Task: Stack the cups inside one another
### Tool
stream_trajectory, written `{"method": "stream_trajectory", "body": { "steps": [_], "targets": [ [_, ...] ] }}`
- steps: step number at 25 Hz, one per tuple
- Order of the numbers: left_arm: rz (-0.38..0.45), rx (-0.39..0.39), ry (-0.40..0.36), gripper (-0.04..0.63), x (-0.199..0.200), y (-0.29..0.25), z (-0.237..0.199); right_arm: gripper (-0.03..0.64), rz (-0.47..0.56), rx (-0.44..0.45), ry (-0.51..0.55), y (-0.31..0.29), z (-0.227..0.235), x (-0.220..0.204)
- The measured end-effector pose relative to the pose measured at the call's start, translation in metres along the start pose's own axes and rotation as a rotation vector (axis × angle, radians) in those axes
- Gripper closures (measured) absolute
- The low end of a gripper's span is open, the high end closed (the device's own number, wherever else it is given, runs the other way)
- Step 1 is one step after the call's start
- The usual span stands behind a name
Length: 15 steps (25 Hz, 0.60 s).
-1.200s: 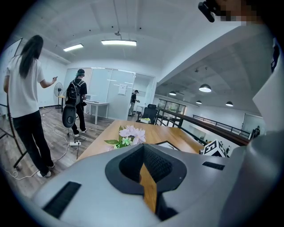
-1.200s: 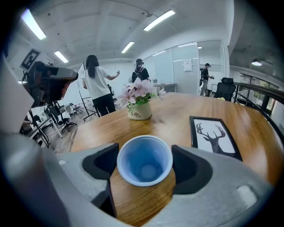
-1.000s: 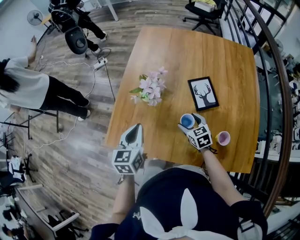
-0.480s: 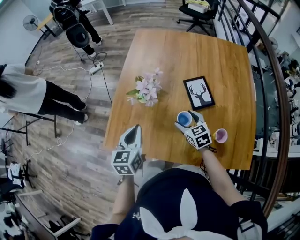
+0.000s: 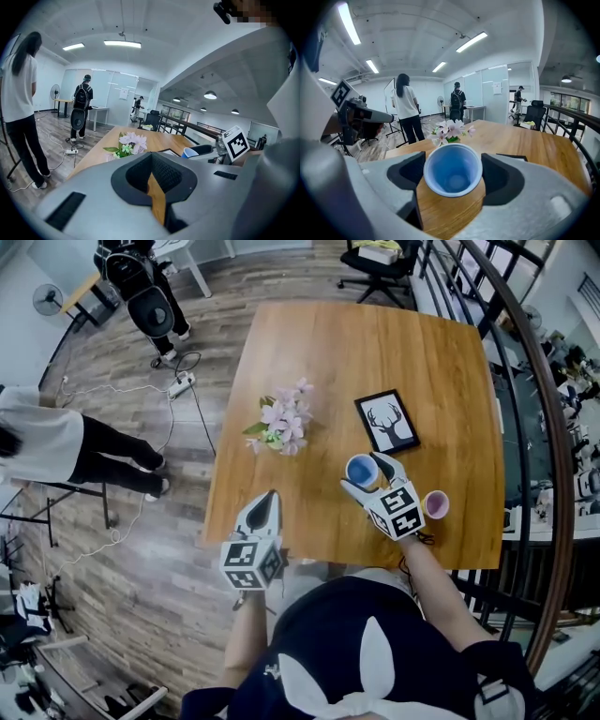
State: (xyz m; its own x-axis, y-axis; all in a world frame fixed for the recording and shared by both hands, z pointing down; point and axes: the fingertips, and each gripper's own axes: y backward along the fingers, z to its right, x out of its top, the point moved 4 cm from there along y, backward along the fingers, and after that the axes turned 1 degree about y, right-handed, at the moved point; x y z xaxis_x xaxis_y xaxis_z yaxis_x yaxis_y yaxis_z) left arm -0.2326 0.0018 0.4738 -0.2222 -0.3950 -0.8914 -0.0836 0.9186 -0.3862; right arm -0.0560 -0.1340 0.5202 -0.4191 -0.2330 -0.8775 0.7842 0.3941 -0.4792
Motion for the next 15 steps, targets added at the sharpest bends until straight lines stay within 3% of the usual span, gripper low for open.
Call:
{"method": "stream_trajectory", "body": {
  "steps": [15],
  "targets": [
    [-0.025,-0.106,-0.025,0.58,0.0,-0.013,0.019,0.25,0.109,-0.033,0.055,0.045,-0.021,0.052]
  ]
}}
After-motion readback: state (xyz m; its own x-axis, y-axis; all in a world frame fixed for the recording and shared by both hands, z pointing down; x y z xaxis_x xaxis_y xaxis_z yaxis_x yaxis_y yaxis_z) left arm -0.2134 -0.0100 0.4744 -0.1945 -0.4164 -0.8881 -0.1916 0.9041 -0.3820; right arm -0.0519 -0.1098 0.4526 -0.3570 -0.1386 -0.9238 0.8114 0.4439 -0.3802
